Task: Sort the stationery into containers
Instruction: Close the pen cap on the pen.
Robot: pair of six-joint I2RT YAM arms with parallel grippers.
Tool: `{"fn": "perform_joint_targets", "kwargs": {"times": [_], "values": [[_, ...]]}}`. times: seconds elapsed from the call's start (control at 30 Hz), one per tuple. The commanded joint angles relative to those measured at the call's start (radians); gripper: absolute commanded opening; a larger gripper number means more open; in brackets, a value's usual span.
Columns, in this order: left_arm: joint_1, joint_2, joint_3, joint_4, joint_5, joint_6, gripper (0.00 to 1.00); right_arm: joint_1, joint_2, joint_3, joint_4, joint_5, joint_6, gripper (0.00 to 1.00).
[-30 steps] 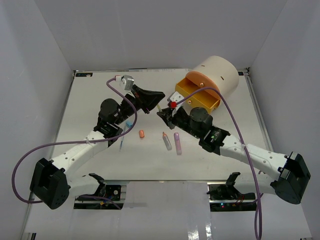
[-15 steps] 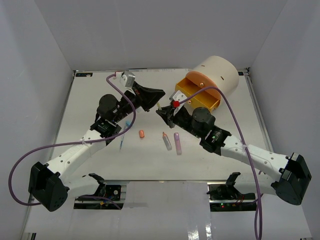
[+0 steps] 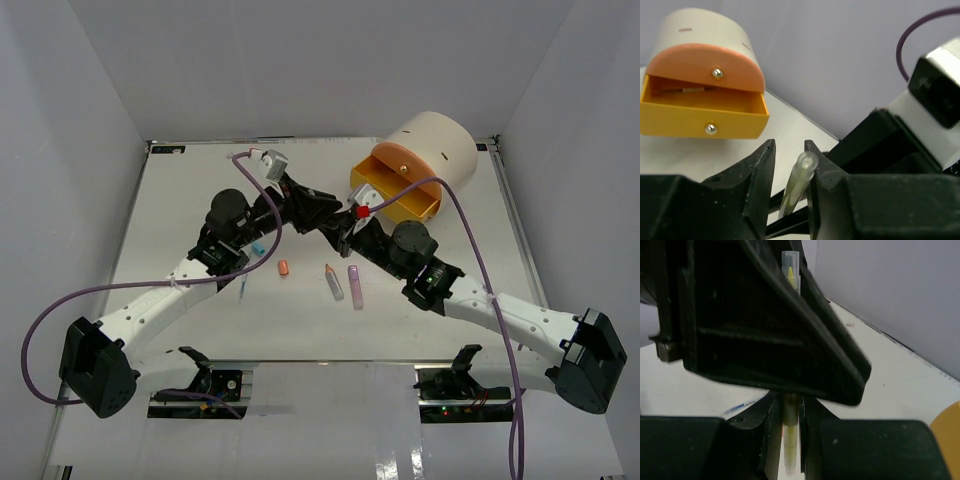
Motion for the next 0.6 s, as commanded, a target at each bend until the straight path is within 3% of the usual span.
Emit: {"fn": "perform_joint_targets", "kwargs": {"times": [0.0, 0.2, 0.57], "values": [[-0.022, 0.012, -0.001, -0.092, 0.029, -0.009, 0.41, -0.001, -0.038, 0.003, 0.148, -0.016, 0.003, 0.08], [-0.013, 0.015, 0.053, -0.087, -0.029, 0.009, 0.70, 0.001, -0.024, -0.050, 0.061, -0.024, 0.015, 0.08], [0.029, -0.026, 0.174, -0.147, -0.132, 0.055, 0.84, -0.015, 0.032, -0.080, -0.117, 0.077, -0.026, 0.08]]}}
